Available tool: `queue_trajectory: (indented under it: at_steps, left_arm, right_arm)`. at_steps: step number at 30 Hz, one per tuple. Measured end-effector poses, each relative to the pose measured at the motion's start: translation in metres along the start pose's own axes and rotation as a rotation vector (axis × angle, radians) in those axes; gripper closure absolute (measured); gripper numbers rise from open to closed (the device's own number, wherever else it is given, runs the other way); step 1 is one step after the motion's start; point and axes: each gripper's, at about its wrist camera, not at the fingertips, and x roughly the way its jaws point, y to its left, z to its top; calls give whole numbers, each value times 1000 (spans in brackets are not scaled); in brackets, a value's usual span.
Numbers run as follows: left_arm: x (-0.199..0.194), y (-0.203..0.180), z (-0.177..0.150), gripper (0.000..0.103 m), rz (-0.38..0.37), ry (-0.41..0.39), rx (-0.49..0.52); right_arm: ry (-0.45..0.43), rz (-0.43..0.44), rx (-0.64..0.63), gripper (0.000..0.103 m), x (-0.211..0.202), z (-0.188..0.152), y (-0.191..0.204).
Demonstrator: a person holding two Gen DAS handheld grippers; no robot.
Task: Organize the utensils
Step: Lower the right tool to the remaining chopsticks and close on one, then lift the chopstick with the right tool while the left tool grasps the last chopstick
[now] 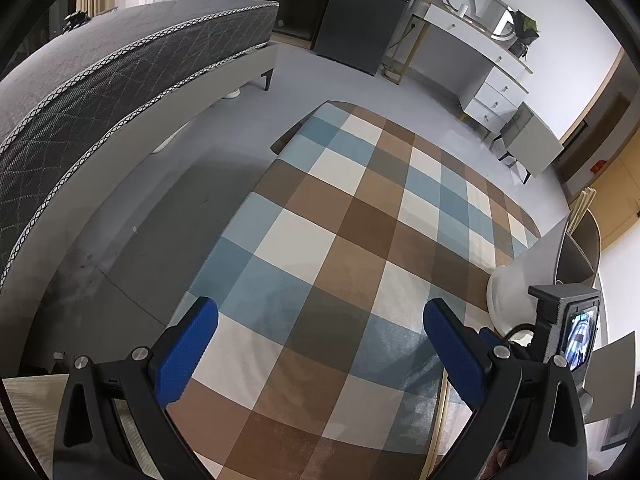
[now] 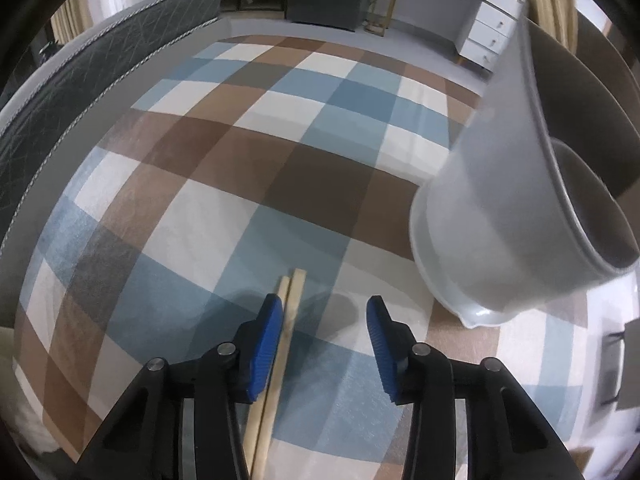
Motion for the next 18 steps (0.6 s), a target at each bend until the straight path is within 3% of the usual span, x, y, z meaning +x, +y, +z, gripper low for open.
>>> queue_trajectory:
  at_steps: [4, 6, 10, 18]
  left_arm:
    - [-3, 8, 3, 3, -12, 1, -34]
    - [-6, 12, 4, 3, -7, -12, -41]
    - [-6, 15, 5, 3, -12, -8, -55]
    - [-10, 18, 6, 3, -31, -5, -61]
  right_arm:
    - [21, 9, 5, 71, 2, 5, 4]
    - [31, 16, 2, 85, 3, 9, 6]
    - [-3, 1, 15, 85, -5, 8, 5]
    - [51, 5, 5, 85, 5, 5, 11]
